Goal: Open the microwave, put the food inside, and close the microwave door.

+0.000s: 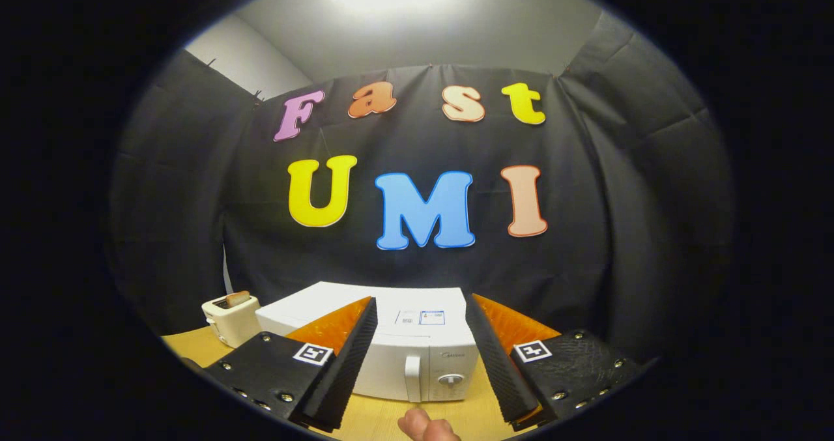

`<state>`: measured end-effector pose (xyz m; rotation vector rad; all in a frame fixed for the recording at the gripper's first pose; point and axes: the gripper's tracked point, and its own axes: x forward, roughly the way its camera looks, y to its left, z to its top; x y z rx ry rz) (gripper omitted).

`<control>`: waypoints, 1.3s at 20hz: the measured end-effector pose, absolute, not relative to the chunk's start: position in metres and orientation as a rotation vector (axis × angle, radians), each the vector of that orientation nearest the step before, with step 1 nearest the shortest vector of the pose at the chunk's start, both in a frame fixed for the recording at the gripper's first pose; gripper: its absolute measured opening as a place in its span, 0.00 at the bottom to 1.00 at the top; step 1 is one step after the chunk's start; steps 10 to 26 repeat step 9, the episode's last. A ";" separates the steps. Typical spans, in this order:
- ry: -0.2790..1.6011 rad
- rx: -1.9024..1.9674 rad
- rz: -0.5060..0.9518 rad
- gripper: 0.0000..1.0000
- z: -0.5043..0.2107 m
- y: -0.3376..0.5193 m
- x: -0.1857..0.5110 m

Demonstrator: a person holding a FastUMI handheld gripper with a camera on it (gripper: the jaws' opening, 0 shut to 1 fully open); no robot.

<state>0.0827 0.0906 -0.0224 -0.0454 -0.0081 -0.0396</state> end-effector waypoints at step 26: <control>-0.081 -0.024 -0.033 0.86 0.050 0.073 0.045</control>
